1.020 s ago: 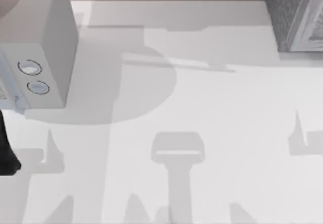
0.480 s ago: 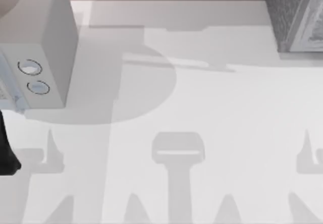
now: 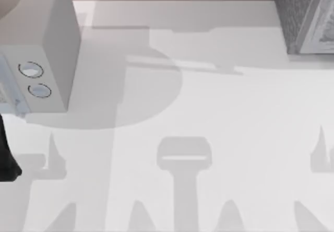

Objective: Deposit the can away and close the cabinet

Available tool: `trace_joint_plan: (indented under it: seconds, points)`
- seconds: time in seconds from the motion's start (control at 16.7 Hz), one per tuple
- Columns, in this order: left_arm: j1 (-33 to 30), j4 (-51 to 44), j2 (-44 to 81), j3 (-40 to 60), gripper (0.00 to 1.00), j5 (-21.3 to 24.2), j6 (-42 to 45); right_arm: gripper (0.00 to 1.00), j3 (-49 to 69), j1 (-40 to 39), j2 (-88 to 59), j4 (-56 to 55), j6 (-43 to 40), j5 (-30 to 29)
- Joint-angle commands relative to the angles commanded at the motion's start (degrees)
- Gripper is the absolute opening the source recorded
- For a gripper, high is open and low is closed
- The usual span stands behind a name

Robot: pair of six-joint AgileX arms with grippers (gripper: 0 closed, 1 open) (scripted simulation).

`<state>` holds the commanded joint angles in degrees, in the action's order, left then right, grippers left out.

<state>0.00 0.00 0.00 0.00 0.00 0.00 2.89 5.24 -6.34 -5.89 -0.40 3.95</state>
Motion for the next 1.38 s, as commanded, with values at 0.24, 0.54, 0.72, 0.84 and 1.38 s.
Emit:
trace_joint_plan:
  seconds: [0.24,0.54,0.72,0.84,1.38]
  points:
    - [0.0,0.0,0.0,0.0,1.0,0.0,0.0,1.0,3.71,10.32,-15.35,-12.34,0.18,10.76]
    - [0.0,0.0,0.0,0.0,1.0,0.0,0.0,1.0,8.73,26.52,-41.5,-31.26,0.99,27.7]
    - [0.0,0.0,0.0,0.0,1.0,0.0,0.0,1.0,11.83,36.16,-56.86,-42.56,1.38,37.36]
    - [0.0,0.0,0.0,0.0,1.0,0.0,0.0,1.0,13.7,41.87,-65.81,-49.34,1.61,43.03]
    - [0.0,0.0,0.0,0.0,1.0,0.0,0.0,1.0,18.16,53.47,-82.55,-62.9,1.65,54.1]
